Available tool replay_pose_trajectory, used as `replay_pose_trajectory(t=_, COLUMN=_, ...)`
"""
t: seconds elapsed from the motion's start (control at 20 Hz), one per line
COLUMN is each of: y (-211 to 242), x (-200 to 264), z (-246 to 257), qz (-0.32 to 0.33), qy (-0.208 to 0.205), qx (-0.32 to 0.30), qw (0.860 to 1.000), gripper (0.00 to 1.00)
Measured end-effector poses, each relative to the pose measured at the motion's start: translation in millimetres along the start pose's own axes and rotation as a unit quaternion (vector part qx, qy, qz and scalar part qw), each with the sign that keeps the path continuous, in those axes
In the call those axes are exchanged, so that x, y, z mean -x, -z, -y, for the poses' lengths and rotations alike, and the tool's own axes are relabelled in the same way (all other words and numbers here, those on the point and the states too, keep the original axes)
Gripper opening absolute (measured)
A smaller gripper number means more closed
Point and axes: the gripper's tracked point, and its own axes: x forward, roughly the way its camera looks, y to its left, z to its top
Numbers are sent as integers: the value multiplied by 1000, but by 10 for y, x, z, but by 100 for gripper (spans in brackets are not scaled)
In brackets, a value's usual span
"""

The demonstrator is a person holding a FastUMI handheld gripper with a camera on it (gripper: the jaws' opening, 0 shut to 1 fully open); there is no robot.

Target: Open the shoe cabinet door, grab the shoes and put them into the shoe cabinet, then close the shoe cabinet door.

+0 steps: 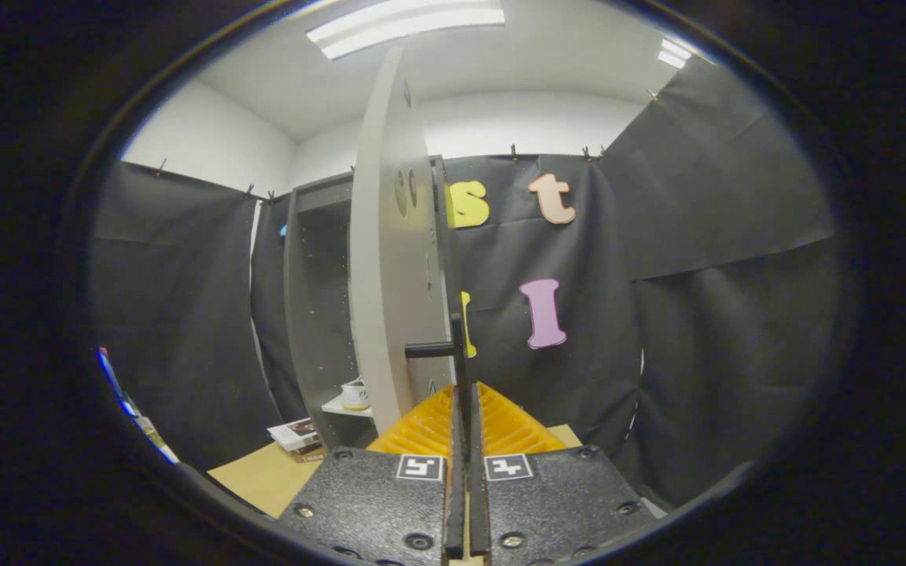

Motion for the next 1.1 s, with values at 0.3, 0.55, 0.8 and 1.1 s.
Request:
replay_pose_trajectory(t=0.3, y=156, x=597, z=-256, qz=44, qy=6, qx=0, qw=999, gripper=58)
replay_pose_trajectory(t=0.55, y=567, x=897, z=-587, qz=36, qy=-27, qx=0, qw=999, gripper=100)
replay_pose_trajectory(t=0.8, y=887, x=810, z=-733, qz=5, qy=-26, qx=-8, qw=1000, gripper=100)
replay_pose_trajectory(t=1.1, y=1394, x=649, z=-1203, qz=-38, qy=-60, qx=-3, qw=997, gripper=100)
